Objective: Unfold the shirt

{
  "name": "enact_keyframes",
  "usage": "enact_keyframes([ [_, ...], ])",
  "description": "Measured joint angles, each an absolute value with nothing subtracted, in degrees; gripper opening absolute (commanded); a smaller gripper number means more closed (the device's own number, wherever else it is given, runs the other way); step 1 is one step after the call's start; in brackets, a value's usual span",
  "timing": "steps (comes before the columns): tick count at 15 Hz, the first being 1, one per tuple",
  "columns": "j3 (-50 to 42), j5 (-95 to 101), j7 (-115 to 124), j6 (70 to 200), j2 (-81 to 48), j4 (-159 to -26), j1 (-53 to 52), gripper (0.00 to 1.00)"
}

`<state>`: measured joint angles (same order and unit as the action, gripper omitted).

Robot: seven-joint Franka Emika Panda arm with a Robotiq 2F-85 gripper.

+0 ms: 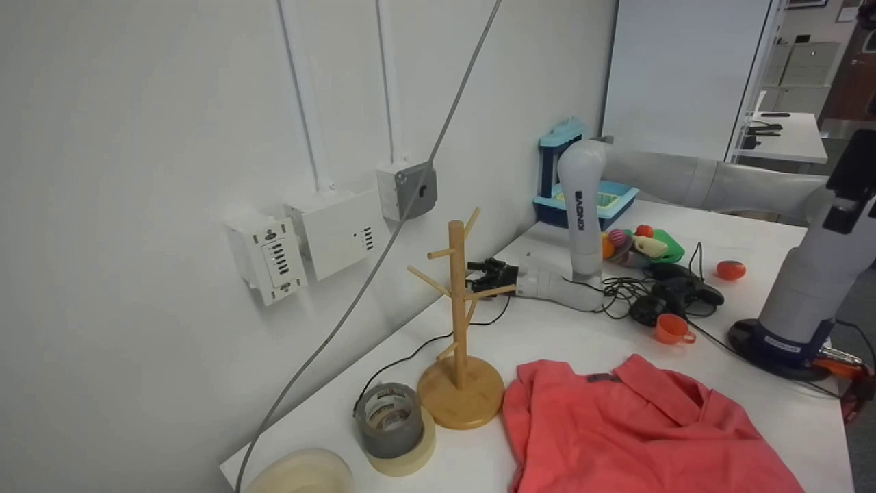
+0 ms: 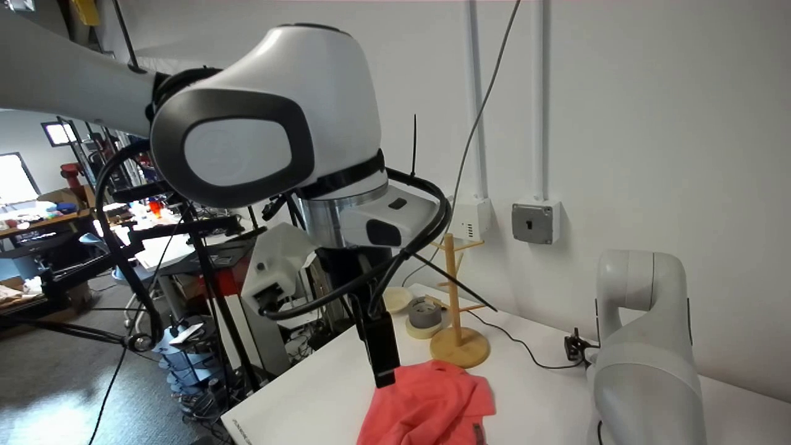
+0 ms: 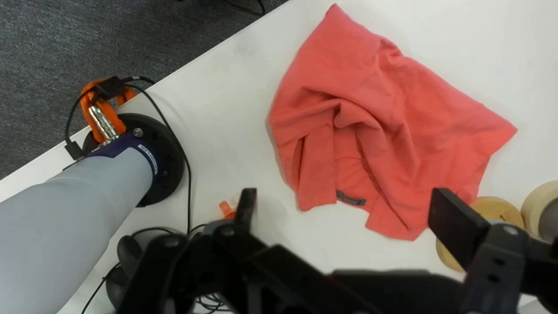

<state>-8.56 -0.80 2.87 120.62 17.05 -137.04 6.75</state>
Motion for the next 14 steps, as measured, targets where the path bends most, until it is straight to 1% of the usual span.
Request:
enact_keyframes([
  [2,-7.6,-0.82,3.86,123.03,15.12,-138.38,6.71,1.0],
  [9,-4.0,-1.42,12.68,137.66,4.37,-141.4,6.19,1.0],
  [14,-3.65,-1.42,13.58,138.66,3.29,-141.2,6.19,1.0],
])
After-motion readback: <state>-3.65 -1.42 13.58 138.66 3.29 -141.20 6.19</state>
